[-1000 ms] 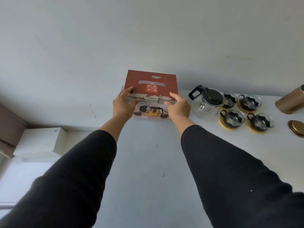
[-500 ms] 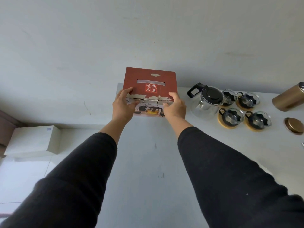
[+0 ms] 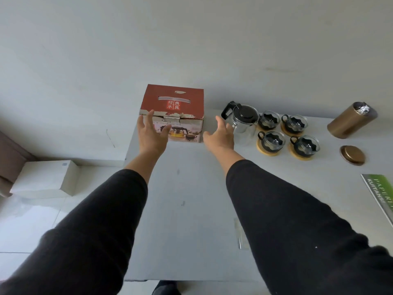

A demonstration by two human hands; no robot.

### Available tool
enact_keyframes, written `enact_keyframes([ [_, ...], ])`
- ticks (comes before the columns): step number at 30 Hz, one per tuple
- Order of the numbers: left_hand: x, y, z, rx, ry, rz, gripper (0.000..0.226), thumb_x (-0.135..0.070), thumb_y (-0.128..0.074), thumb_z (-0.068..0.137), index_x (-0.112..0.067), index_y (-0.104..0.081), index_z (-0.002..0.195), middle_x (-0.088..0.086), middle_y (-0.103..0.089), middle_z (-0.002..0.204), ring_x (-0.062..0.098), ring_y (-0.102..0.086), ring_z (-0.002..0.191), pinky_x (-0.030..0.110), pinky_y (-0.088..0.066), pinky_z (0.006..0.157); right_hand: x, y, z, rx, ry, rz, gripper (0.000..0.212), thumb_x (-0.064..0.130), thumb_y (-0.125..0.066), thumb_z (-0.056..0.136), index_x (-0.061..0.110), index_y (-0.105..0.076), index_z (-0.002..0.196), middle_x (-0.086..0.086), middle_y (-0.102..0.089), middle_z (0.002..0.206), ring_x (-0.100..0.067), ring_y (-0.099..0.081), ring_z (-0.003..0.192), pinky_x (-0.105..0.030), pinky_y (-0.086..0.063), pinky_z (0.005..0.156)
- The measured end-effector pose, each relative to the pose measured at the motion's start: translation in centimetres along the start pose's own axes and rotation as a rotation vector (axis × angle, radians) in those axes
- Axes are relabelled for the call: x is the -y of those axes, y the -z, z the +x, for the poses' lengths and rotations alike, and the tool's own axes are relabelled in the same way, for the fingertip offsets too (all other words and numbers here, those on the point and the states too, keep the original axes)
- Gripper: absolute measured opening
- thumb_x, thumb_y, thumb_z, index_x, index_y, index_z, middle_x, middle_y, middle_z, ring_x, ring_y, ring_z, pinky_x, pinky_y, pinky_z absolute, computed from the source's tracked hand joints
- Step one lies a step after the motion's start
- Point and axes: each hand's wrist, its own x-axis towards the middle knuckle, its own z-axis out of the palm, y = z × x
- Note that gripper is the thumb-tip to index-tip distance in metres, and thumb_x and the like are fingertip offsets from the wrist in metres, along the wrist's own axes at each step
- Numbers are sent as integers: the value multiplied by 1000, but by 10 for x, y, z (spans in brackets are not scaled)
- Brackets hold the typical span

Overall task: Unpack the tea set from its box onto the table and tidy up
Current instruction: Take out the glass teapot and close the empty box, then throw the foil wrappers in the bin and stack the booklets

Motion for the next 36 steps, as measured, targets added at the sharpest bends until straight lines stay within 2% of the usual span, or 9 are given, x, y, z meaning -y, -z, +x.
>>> enact_keyframes([
  [5,-34,-41,-74,12,-3,-2,66,-42,-56,92,-17,-29,146,8,-25,153,25,-29,141,39,-29,113,-57,63,-35,15,32,-21,61,27,-55,90,25,-30,146,-12,-31,146,-31,-41,131,-38,-41,105],
  [12,-74,-117,-173,294,25,52,68,-49,-52,92,-17,-28,147,11,-24,153,29,-34,138,41,-32,110,-151,145,-75,28,-132,-55,62,32,-55,88,23,-32,145,-13,-33,142,-34,-43,127,-43,-40,105],
  [18,-88,-144,-203,445,85,166,74,-54,-51,90,-18,-25,149,14,-26,151,33,-38,134,46,-39,105,-191,175,-90,28,-259,-12,62,35,-55,88,21,-32,144,-13,-33,140,-34,-43,127,-45,-43,103],
  [21,-85,-153,-206,508,187,262,81,-60,-49,87,-19,-18,150,16,-25,151,38,-39,133,51,-41,105,-203,181,-96,21,-314,19,63,37,-56,88,21,-32,144,-12,-32,141,-33,-43,127,-47,-43,103],
  [25,-68,-168,-213,626,378,401,95,-68,-40,85,-14,2,152,17,-26,153,44,-30,137,56,-36,107,-221,177,-105,20,-390,59,63,37,-57,87,22,-32,143,-11,-31,140,-33,-42,127,-47,-43,102],
  [27,-57,-178,-217,631,439,418,101,-68,-43,79,-12,0,151,21,-27,152,47,-31,136,57,-32,109,-234,174,-108,17,-446,70,64,38,-58,85,23,-33,142,-11,-31,140,-33,-41,127,-48,-43,102],
  [29,-51,-189,-228,615,467,445,102,-67,-44,76,-12,-4,152,25,-21,153,48,-25,138,59,-27,111,-250,172,-109,23,-525,55,66,40,-58,85,23,-30,143,-12,-30,140,-34,-39,127,-46,-43,100],
  [32,-56,-198,-250,616,569,472,96,-67,-41,85,-25,15,151,25,9,157,44,1,144,57,-19,115,-270,170,-108,46,-635,40,71,42,-57,86,20,-23,145,-14,-26,141,-35,-34,128,-42,-40,94],
  [36,-57,-217,-252,534,606,495,92,-74,-37,82,-35,10,151,23,16,157,44,6,144,53,-4,116,-287,167,-99,71,-695,5,80,48,-60,82,21,-20,145,-15,-24,140,-35,-33,127,-39,-38,85],
])
